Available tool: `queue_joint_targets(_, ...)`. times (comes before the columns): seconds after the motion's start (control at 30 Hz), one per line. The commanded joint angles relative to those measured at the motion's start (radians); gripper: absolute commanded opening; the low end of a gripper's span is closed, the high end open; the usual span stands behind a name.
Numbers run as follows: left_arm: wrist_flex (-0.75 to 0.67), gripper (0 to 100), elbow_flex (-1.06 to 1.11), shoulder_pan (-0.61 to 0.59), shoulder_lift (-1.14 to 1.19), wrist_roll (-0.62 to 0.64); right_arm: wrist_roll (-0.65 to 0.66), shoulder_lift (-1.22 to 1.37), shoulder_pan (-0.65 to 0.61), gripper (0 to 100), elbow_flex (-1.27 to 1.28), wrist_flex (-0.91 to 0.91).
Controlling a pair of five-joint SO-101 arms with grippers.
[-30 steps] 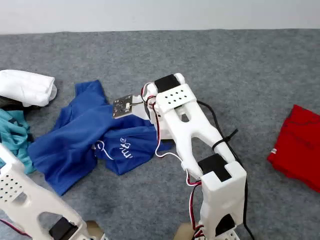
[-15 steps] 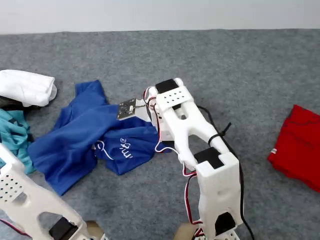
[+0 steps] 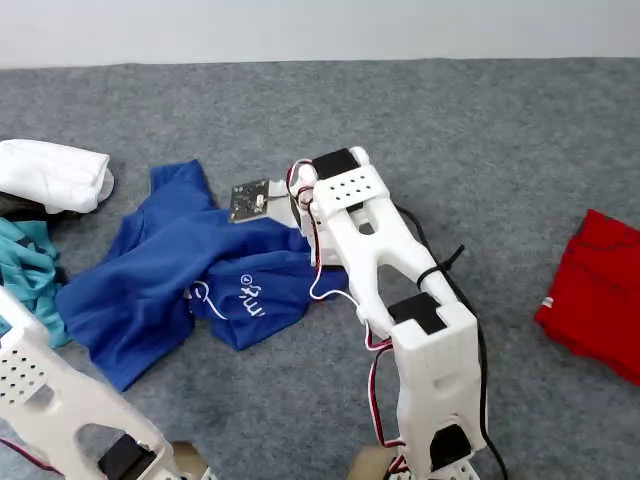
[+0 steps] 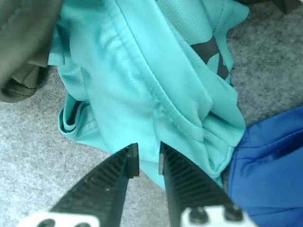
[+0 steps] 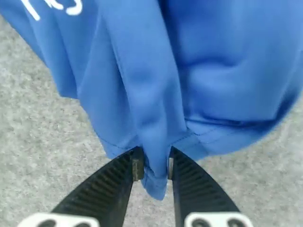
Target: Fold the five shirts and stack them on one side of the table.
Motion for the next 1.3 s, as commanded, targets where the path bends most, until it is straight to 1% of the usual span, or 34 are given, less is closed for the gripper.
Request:
queue_joint_targets(0.0, -0.014, 8, -0.012, 0.009, -0.012, 0.009, 0.011, 0.007, 0.002, 9.1, -0.051, -0.012)
queue_joint_targets(0.37, -0.012, 8, -0.008, 0.025, -0.012, 0.009, 0.009, 0.074, -0.005, 8.0, -0.051, -0.013)
queue_joint_targets(0.47, -0.009, 8, -0.012, 0.035, -0.02, 0.009, 0.008, 0.059, 0.002, 0.2, -0.068, 0.005)
queue_joint_targets(0.5, -0.009, 8, -0.013, 0.038, -0.023, 0.011, 0.008, 0.047, 0.012, 1.3, -0.083, 0.021)
queue_joint_targets(0.67, 0.014, 8, -0.022, 0.061, -0.072, 0.011, 0.006, 0.008, 0.025, 1.0, -0.192, 0.056)
queue_joint_targets(0.73, 0.028, 6, -0.015, 0.081, -0.103, 0.012, 0.006, 0.001, 0.03, 1.0, -0.235, 0.056)
queue_joint_targets(0.9, 0.031, 4, 0.03, 0.163, -0.226, 0.008, -0.078, 0.005, 0.061, 1.0, -0.345, 0.085)
queue_joint_targets(0.97, 0.031, 4, 0.07, 0.212, -0.293, 0.003, -0.106, 0.007, 0.081, 1.0, -0.368, 0.094)
queue_joint_targets(1.07, 0.032, 4, 0.183, 0.311, -0.4, -0.046, -0.149, 0.005, 0.108, 1.0, -0.371, 0.096)
queue_joint_targets(1.17, 0.032, 4, 0.374, 0.396, -0.526, -0.112, -0.18, 0.001, 0.134, 1.0, -0.371, 0.094)
queue_joint_targets(1.27, 0.031, 4, 0.599, 0.43, -0.667, -0.222, -0.198, 0.001, 0.151, 1.0, -0.373, 0.096)
